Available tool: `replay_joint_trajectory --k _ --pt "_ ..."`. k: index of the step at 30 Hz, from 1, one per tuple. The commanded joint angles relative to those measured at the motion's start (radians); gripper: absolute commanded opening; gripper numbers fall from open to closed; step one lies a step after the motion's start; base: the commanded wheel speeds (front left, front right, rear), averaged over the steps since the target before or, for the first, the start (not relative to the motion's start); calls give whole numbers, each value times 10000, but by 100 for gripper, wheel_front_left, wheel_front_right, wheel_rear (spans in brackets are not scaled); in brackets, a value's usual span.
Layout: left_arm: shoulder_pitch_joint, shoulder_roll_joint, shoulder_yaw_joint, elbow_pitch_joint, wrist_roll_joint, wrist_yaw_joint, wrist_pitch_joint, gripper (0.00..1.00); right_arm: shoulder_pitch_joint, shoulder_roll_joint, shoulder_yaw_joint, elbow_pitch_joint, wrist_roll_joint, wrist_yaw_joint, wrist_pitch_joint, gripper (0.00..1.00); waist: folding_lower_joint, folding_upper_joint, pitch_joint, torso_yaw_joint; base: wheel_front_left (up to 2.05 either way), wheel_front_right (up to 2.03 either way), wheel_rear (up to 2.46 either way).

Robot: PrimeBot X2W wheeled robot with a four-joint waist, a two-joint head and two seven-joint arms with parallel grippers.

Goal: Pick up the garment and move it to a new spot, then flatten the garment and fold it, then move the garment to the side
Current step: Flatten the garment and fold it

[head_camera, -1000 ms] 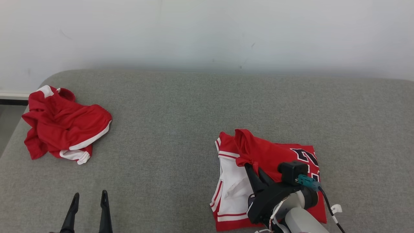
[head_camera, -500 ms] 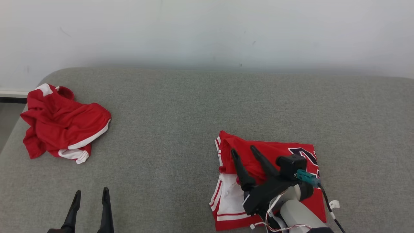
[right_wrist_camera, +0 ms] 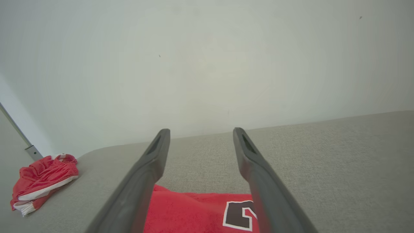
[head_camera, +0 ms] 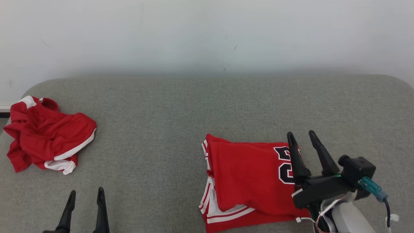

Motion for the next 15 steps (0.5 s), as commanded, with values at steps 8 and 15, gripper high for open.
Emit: replay_joint_trajectory --k 8,15 --pt "278 96 74 -181 98 11 -31 100 1589 203 -1154 -1261 -465 -25 -44 100 0 0 -153 -237 0 0 0" --pt "416 111 184 -346 131 11 -31 100 2483 534 -1615 -2030 -693 -25 -43 100 0 0 -261 -315 0 0 0"
